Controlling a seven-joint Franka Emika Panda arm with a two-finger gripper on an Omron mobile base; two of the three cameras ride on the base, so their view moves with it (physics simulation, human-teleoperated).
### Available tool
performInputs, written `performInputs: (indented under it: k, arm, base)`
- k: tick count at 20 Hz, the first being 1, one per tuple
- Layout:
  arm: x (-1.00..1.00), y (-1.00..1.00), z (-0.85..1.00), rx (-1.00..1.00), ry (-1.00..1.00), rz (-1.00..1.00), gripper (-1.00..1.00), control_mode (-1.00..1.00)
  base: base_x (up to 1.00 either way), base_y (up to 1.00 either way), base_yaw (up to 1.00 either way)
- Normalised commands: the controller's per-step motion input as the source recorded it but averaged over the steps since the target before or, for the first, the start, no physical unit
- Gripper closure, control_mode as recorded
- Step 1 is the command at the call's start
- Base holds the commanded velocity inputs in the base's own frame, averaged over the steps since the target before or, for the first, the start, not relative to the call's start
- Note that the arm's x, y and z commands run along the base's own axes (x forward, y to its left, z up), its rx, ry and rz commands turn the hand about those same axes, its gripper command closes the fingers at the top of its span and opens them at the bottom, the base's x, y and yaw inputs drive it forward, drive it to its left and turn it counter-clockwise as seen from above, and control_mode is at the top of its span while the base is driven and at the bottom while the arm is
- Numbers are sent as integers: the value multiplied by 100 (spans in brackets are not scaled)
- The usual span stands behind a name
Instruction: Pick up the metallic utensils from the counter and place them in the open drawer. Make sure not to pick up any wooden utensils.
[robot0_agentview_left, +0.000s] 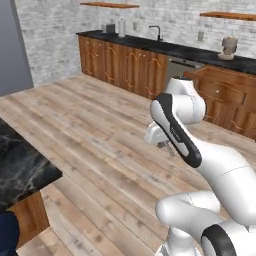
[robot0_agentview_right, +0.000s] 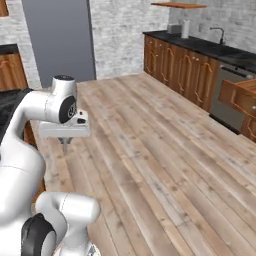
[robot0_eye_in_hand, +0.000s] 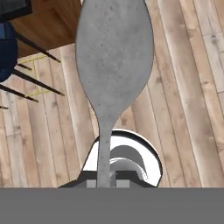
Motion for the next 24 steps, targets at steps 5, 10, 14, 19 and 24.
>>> performInputs:
  k: [5, 10, 14, 19, 24]
  arm:
    - [0, 0, 0, 0, 0, 0, 100, 100]
    - [0, 0, 0, 0, 0, 0, 100, 100]
    - [0, 0, 0, 0, 0, 0, 100, 100]
    - [0, 0, 0, 0, 0, 0, 100, 100]
    - [0, 0, 0, 0, 0, 0, 100, 100]
  base:
    - [15, -100, -21]
    - [8, -100, -17]
    - [54, -100, -8]
    - [96, -100, 0]
    - [96, -100, 0]
